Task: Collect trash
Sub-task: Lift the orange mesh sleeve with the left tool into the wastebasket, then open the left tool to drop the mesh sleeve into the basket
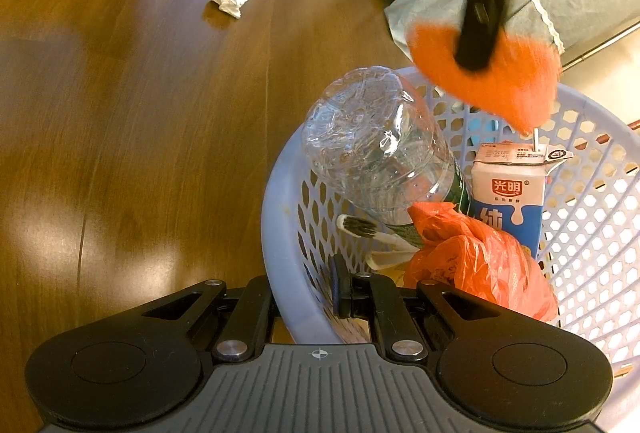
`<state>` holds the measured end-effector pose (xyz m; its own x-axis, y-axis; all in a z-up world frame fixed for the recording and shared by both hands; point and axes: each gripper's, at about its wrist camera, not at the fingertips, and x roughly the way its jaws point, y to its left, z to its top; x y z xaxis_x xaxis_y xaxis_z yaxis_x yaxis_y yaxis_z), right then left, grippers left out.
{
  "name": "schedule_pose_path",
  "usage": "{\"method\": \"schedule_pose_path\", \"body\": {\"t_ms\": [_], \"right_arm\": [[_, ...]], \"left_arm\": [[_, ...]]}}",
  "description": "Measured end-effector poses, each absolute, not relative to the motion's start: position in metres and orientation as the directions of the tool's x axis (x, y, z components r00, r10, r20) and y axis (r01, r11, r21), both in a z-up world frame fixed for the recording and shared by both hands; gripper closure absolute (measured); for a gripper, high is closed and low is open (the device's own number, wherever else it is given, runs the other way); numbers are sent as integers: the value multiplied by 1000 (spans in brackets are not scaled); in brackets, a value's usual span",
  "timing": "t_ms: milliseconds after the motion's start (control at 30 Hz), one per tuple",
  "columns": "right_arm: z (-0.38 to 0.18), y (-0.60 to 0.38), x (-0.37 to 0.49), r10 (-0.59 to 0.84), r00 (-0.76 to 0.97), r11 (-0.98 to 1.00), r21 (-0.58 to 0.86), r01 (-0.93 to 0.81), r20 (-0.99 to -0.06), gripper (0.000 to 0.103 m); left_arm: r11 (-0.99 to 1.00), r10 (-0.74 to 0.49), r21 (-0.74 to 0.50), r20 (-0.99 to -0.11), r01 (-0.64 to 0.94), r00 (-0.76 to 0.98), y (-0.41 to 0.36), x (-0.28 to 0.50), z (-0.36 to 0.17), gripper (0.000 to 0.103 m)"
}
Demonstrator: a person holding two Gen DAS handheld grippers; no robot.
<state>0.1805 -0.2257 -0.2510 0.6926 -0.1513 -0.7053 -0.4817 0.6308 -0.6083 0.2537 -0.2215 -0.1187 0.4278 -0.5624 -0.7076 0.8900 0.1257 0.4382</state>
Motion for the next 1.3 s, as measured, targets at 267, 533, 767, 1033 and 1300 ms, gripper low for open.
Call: {"method": "schedule_pose_path", "body": {"t_ms": [267, 533, 767, 1033, 1300], "right_arm": [[-250, -227, 179, -147, 695, 636, -605, -478, -704, 97], [-248, -228, 180, -146, 695, 640, -603, -476, -704, 97], [-247, -230, 180, -146, 695, 639, -603, -477, -704, 97], [-249, -229, 181, -146, 694, 639, -603, -478, -705, 96], [-248, -230, 179, -144, 693, 638, -602, -480, -706, 96]], "left_arm": [[101, -628, 402, -684, 910, 372, -261, 252, -124, 99], [107, -671, 287, -686, 952, 282, -259, 256, -126, 92], [211, -666, 228, -678, 950, 311, -228, 267, -119, 74], [296, -648, 199, -677, 934, 349, -176, 273, -106, 72], [423, -534, 250, -708, 871, 463, -120, 281, -123, 70]]}}
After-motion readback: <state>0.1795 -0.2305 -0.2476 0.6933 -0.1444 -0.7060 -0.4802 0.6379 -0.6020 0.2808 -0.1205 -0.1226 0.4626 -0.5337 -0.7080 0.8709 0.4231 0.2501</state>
